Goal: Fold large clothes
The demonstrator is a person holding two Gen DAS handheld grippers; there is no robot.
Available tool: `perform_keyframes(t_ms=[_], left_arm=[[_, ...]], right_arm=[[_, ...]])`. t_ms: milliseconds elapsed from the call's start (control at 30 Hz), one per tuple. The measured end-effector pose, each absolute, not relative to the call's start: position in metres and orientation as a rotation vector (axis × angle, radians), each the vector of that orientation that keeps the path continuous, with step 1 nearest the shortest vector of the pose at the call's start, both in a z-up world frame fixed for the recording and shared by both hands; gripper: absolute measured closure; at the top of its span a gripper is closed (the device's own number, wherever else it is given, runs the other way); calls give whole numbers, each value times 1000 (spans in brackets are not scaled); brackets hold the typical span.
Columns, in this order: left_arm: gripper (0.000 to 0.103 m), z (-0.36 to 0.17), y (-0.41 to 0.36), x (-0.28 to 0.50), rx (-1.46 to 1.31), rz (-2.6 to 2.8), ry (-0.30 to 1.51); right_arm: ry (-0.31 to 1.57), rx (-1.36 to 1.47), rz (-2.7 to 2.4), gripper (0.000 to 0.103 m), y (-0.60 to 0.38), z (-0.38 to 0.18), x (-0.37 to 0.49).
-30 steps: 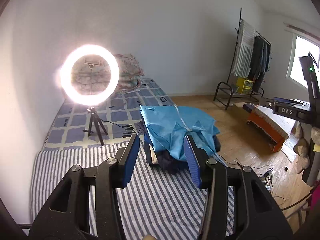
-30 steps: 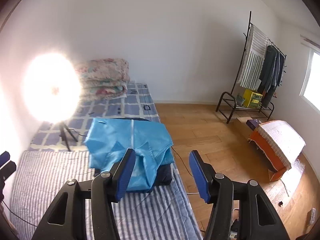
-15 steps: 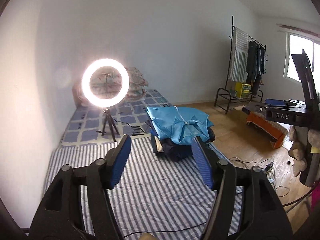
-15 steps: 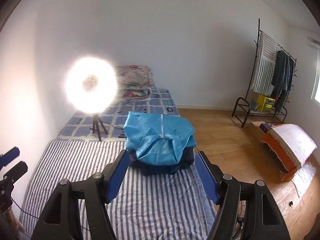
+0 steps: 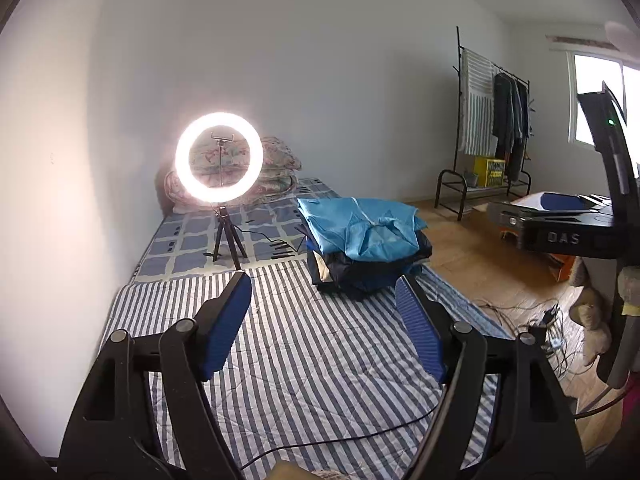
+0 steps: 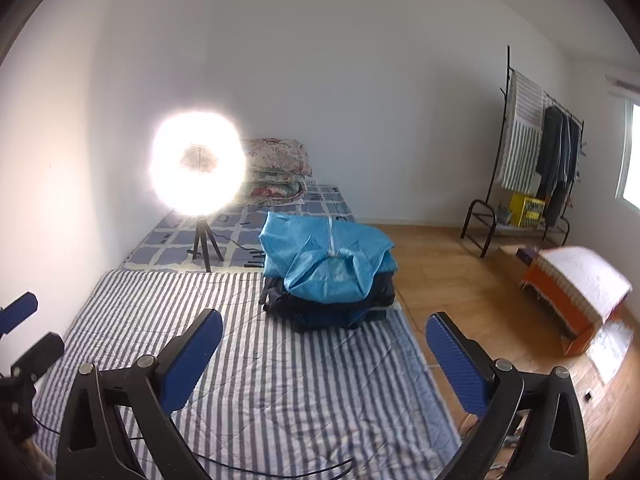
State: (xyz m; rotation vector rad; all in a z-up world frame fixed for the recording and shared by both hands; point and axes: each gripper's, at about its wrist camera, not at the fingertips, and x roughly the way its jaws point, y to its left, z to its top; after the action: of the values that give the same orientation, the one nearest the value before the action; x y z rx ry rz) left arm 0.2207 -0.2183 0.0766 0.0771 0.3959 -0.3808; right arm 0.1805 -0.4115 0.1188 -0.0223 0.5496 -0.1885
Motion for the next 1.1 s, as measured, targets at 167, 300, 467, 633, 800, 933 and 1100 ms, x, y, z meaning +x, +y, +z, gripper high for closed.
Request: perform_keyframes(t_ms=[167, 300, 467, 633, 800, 933, 1100], left_arm=[[21, 62, -225, 214, 84, -398, 407], [15, 51, -232, 213, 130, -385, 408], [13, 41, -227, 221, 97, -383, 437], [13, 30, -227, 232, 105, -369, 473], [8, 20, -230, 233, 118, -353, 491], [0, 14, -229, 235, 110, -335, 482], [0, 7, -234, 236, 133, -336, 499]], right_arm=[[540, 1, -223, 0, -415, 99, 175], [533, 22, -249, 0, -417, 82, 171], [528, 26, -267, 0, -419, 63, 171], [554, 14, -269, 0, -416, 43, 174], [569, 23, -288, 0, -421, 27, 175], [559, 38, -315, 0, -427, 21, 173], [568, 51, -309, 0, -429, 18, 177]])
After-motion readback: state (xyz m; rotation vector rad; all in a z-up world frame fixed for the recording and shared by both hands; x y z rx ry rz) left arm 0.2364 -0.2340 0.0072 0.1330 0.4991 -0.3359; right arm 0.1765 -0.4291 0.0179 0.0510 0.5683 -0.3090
